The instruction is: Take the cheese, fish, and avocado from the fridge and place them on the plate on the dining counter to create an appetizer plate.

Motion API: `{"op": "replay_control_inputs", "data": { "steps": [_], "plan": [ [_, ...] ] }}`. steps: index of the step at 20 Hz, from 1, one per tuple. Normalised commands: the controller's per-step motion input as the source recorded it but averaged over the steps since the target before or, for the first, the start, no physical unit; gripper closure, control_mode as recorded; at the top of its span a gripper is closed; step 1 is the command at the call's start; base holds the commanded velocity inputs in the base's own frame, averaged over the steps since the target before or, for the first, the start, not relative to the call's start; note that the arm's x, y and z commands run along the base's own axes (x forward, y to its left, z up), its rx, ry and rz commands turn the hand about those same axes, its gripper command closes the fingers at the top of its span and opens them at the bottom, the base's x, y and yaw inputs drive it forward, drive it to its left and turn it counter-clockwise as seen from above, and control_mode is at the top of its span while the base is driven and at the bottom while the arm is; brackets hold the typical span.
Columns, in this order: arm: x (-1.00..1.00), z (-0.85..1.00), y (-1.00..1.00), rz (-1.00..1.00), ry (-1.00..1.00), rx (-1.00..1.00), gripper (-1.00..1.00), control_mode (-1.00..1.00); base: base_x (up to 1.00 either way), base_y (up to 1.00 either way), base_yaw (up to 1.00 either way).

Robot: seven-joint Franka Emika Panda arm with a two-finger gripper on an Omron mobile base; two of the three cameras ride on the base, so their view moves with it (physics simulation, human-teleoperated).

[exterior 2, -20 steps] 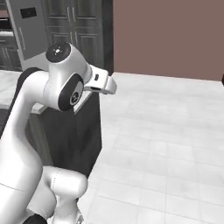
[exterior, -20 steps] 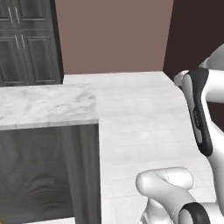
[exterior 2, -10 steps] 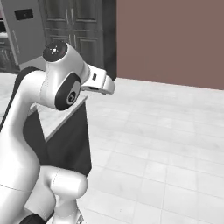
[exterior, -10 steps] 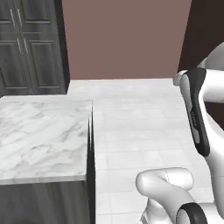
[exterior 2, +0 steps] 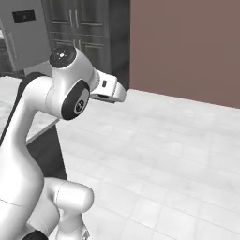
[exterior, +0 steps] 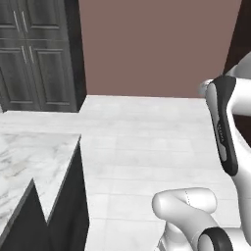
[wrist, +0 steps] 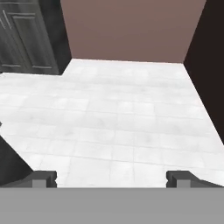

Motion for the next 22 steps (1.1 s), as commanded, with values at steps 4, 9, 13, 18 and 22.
{"op": "replay_control_inputs", "data": {
  "steps": [4,9,13,18,22],
  "plan": [
    [0.0,0.0,0.0,0.0,0.0,0.0,-1.0,1.0,1.0,-0.54,0.49],
    [0.0,0.0,0.0,0.0,0.0,0.0,-1.0,1.0,1.0,-0.51,0.58],
    [0.0,0.0,0.0,0.0,0.0,0.0,-1.0,1.0,1.0,-0.51,0.62],
    [0.0,0.0,0.0,0.0,0.0,0.0,-1.0,1.0,1.0,-0.57,0.6],
    [0.0,0.0,0.0,0.0,0.0,0.0,-1.0,1.0,1.0,-0.66,0.57]
  ]
}}
